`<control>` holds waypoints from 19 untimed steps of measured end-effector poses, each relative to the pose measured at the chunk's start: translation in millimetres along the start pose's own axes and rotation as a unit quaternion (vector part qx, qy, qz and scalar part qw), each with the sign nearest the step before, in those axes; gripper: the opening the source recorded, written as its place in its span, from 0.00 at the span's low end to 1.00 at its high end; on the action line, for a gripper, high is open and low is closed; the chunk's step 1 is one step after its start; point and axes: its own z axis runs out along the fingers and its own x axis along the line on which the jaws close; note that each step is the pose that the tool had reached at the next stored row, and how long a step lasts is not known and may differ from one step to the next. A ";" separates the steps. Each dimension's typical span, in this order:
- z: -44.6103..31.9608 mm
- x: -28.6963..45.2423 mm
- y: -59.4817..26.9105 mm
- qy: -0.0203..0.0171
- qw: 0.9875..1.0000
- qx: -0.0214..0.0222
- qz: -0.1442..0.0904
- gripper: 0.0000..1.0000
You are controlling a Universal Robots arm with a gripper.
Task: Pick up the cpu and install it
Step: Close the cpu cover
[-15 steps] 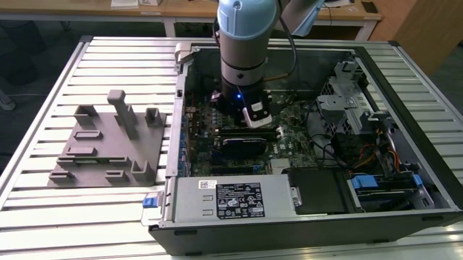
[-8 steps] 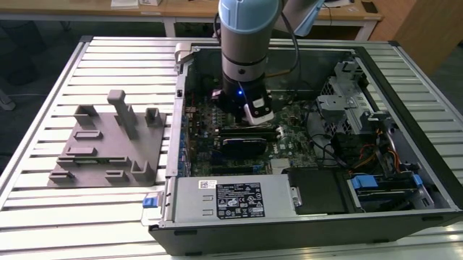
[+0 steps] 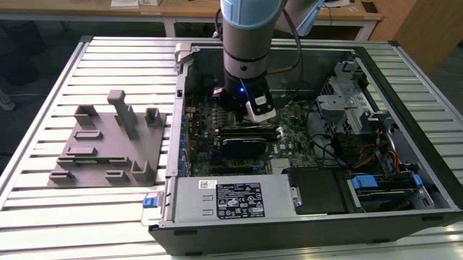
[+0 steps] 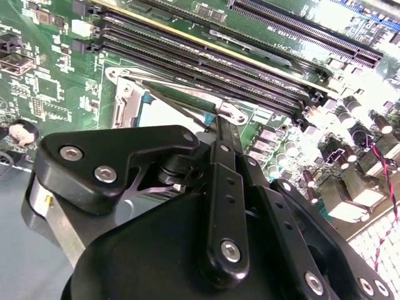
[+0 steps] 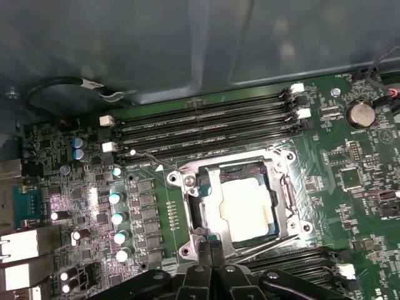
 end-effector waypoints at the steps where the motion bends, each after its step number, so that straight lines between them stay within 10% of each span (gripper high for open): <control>1: -0.9 -0.5 0.2 0.000 1.000 0.000 0.000 0.11; 19: -15.0 -17.6 6.4 0.004 1.000 0.001 0.001 0.11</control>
